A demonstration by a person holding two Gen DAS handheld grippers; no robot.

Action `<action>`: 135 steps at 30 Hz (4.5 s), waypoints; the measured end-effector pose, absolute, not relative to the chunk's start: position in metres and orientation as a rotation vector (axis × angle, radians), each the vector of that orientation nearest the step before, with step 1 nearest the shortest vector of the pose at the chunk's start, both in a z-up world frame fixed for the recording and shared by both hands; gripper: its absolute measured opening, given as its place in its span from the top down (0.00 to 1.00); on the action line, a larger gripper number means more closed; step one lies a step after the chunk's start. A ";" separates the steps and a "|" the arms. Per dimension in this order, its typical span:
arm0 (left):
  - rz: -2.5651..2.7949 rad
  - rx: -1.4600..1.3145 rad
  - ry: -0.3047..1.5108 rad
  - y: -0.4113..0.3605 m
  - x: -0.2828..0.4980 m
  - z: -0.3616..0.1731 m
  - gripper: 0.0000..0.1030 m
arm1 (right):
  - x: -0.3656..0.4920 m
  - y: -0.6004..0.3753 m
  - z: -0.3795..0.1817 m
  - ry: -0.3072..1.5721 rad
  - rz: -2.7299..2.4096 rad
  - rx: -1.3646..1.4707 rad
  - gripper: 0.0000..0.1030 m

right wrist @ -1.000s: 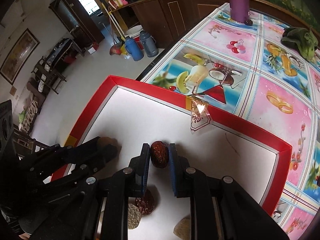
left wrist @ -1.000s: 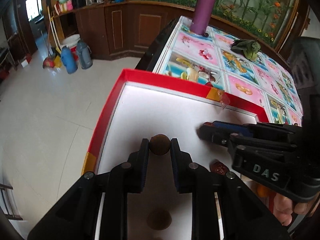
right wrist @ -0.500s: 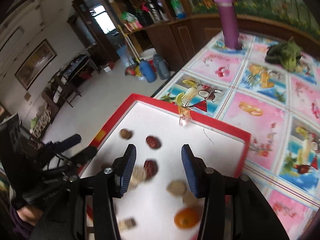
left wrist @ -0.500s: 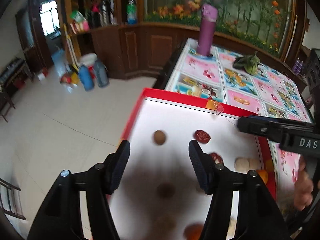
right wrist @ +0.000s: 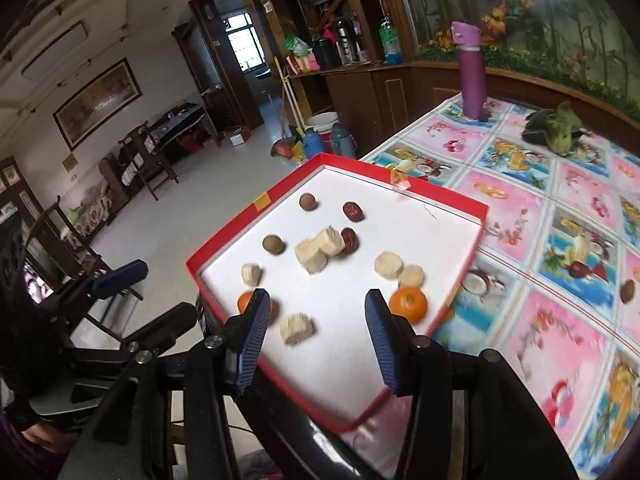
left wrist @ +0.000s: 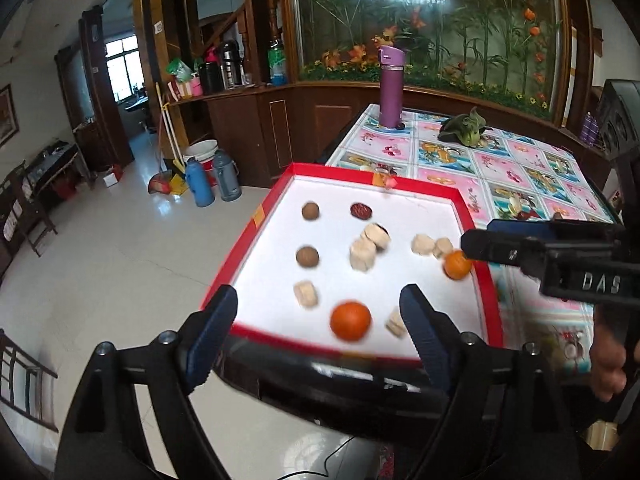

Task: Organize fruits
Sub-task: 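Move both grippers back toward the last brown ball and date, then grasp a brown ball with the right gripper while the left grasps a red date, then carry the date and ball over the white tray and open both grippers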

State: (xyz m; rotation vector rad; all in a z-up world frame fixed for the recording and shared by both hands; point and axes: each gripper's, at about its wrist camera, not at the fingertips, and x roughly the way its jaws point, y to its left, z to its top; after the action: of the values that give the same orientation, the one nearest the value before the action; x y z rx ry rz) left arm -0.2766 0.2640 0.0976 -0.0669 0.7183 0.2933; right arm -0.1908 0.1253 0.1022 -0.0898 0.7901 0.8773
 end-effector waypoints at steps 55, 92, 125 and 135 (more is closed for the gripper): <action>-0.150 0.194 0.890 0.043 -0.012 0.046 0.32 | 0.011 -0.108 0.032 0.928 0.383 0.104 0.78; -0.181 -0.063 0.745 0.117 -0.140 0.109 0.74 | -0.081 -0.013 0.096 0.796 0.652 0.156 0.79; 0.059 -0.211 0.756 0.302 -0.211 0.065 0.74 | -0.145 0.182 0.050 0.950 0.832 -0.109 0.79; 0.109 -0.198 0.818 0.308 -0.195 0.048 0.74 | -0.137 0.194 0.037 0.973 0.771 -0.120 0.78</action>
State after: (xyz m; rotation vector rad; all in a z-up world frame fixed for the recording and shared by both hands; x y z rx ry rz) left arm -0.1951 0.3082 0.0481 -0.1983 0.8178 0.1090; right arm -0.1369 0.1942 0.0372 -0.1197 0.9726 0.7710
